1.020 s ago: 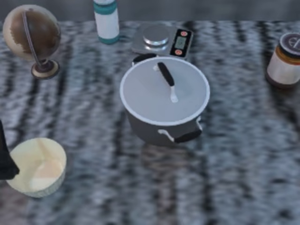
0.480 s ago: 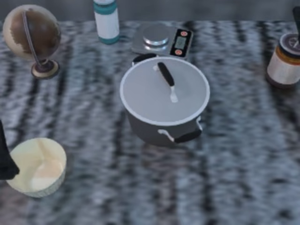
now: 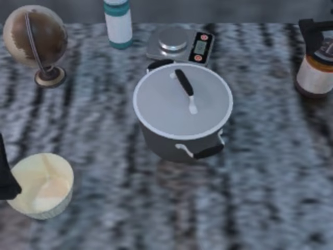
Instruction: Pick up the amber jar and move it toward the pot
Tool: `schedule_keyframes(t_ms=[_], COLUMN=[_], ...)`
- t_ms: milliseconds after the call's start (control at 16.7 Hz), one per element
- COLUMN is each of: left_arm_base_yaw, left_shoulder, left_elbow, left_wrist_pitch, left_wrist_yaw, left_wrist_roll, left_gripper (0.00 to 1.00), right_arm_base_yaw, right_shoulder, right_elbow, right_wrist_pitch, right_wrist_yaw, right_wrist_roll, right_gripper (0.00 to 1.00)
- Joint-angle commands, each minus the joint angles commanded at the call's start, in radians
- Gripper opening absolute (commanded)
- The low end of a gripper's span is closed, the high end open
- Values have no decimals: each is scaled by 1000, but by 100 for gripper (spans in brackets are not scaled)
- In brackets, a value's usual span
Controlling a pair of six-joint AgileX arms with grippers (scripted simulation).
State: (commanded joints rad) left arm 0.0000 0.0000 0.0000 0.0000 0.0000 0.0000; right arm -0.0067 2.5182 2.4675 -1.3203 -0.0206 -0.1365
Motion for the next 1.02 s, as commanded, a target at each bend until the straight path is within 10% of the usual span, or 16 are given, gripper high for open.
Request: schedule_keyframes(t_ms=[1020], left_arm_base_yaw=[0], left_shoulder=[0], left_elbow=[0], left_wrist_pitch=[0], left_wrist_yaw=[0], left_wrist_roll=[0], left_gripper=[100], right_arm_base_yaw=[4], right_shoulder=[46], right_elbow=[-116], right_wrist_pitch=[161], right_wrist_yaw=[1], right_wrist_roll=[3], right_gripper=[100])
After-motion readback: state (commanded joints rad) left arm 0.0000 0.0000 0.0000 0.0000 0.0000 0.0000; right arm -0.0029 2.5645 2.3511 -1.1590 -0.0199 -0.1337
